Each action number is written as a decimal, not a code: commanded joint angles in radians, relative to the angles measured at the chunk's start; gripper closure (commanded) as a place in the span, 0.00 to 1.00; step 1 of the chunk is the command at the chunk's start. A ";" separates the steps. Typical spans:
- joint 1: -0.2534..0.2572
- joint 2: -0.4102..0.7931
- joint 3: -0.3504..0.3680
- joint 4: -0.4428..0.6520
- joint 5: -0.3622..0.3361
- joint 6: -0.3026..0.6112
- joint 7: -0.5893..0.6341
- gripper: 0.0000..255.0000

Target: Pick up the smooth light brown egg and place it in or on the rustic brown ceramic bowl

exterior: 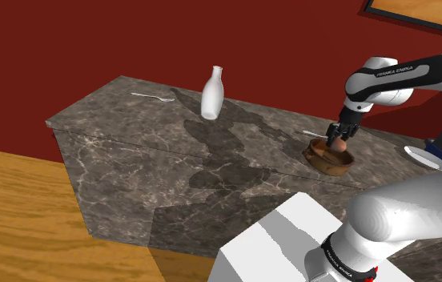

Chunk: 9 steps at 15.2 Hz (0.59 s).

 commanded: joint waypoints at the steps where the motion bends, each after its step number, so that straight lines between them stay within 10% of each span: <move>1: 0.001 0.003 -0.001 -0.003 0.000 0.006 0.001 1.00; 6: 0.001 0.003 -0.001 -0.003 0.000 0.006 0.001 1.00; 7: 0.001 0.003 -0.001 -0.003 0.000 0.006 0.001 0.00; 9: 0.001 0.003 -0.001 -0.003 0.000 0.006 0.001 0.00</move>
